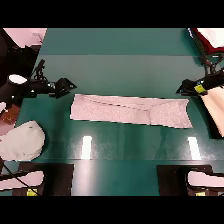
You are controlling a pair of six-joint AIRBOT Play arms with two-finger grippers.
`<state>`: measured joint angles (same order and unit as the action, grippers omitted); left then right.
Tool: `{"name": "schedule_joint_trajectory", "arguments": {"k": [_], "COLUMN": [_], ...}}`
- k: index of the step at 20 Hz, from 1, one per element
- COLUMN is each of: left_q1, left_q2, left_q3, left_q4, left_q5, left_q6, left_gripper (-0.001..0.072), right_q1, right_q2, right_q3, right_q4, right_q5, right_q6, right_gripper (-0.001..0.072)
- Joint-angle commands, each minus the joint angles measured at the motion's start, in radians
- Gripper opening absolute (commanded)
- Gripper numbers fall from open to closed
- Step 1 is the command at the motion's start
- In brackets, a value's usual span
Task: Fold the shirts.
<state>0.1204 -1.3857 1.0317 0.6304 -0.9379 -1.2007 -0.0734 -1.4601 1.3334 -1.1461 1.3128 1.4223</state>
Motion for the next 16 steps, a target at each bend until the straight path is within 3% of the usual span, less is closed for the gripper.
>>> {"name": "schedule_joint_trajectory", "arguments": {"k": [1,2,3,4,5,6,7,13,16], "left_q1": [0.0,0.0,0.0,0.0,0.0,0.0,-0.001,-0.137,-0.233], "left_q2": [-0.006,-0.006,-0.006,-0.006,-0.006,-0.006,-0.006,-0.006,-0.006], "left_q3": [0.052,0.052,0.051,0.052,0.052,0.052,0.052,0.052,0.052], "left_q4": [-0.026,-0.025,-0.022,-0.021,-0.021,-0.021,-0.022,-0.024,-0.024], "left_q5": [-0.125,-0.162,-0.185,-0.193,-0.191,-0.188,-0.188,-0.195,-0.153], "left_q6": [0.005,0.005,0.006,0.006,0.005,0.005,0.004,0.004,0.004], "left_gripper": [0.0667,0.051,0.0289,0.0139,0.0061,0.0055,0.0055,0.0055,0.0055], "right_q1": [-0.065,-0.095,-0.123,-0.154,-0.186,-0.22,-0.256,-0.389,-0.423], "right_q2": [-0.011,0.01,0.035,0.063,0.085,0.101,0.107,0.094,0.001], "right_q3": [0.037,0.014,-0.018,-0.062,-0.106,-0.152,-0.194,-0.393,-0.394], "right_q4": [0.085,0.081,0.082,0.081,0.081,0.082,0.082,0.095,0.209], "right_q5": [0.069,0.085,0.092,0.093,0.09,0.087,0.085,-0.001,0.052], "right_q6": [-0.045,-0.069,-0.103,-0.135,-0.161,-0.175,-0.176,-0.313,-0.38], "right_gripper": [0.0403,0.0403,0.0403,0.0417,0.053,0.066,0.0719,0.0701,0.0682]}}
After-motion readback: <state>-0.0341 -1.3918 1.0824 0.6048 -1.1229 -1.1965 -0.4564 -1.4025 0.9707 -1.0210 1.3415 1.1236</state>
